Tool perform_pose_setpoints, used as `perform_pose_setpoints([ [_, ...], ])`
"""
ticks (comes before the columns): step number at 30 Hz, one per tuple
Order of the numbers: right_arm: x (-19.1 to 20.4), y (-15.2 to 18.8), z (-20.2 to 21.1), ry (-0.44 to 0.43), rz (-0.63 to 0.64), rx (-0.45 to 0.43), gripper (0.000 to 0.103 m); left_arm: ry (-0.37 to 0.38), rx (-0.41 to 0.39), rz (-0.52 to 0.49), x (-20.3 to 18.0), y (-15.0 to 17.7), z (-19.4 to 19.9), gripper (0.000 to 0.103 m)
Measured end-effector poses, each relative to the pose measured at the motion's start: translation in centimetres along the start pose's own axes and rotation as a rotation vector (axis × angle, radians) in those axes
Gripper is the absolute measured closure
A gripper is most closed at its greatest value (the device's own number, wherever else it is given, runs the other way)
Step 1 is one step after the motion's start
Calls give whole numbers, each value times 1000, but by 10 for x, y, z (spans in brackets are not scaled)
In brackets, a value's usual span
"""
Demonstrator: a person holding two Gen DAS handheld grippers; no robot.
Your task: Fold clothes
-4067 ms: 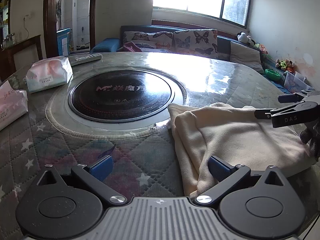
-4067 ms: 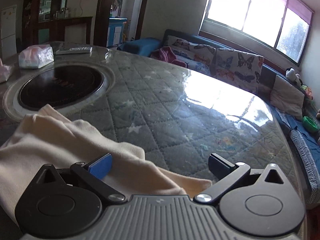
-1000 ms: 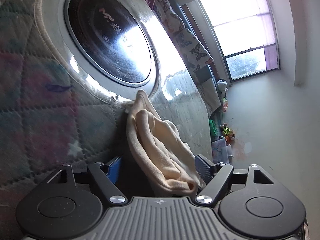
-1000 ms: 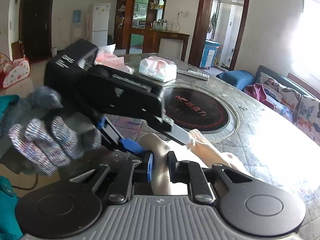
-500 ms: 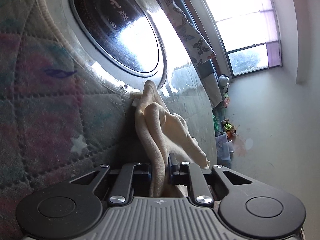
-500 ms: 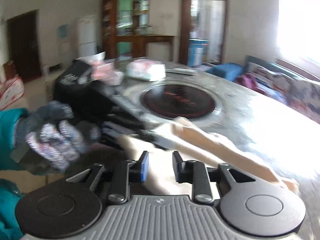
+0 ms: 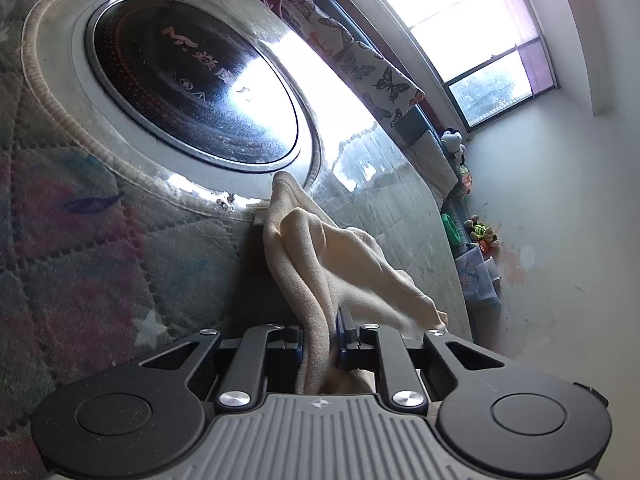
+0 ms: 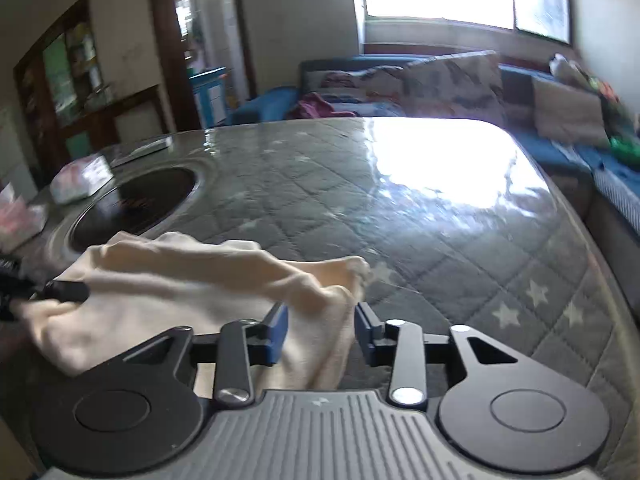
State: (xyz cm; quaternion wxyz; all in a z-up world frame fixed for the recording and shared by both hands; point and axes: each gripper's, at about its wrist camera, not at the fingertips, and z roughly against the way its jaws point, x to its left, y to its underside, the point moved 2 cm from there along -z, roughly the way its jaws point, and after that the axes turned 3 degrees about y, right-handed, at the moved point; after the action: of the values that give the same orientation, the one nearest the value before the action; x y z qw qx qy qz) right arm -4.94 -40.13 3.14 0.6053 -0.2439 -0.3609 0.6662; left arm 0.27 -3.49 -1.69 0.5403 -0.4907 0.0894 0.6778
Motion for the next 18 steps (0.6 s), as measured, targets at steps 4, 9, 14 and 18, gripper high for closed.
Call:
perform_pose_setpoints([
  [4, -19, 5, -9, -11, -88, 8, 65, -23, -2, -48, -6, 0, -2, 86],
  [9, -25, 8, -9, -40, -133, -1, 88, -47, -4, -104, -16, 0, -4, 87],
  [14, -25, 4, 13, -17, -125, -76, 93, -18, -12, -172, -41, -7, -7, 87],
  [18, -32, -3, 34, 16, -122, -131, 95, 22, 6, -234, -68, -9, -21, 87],
])
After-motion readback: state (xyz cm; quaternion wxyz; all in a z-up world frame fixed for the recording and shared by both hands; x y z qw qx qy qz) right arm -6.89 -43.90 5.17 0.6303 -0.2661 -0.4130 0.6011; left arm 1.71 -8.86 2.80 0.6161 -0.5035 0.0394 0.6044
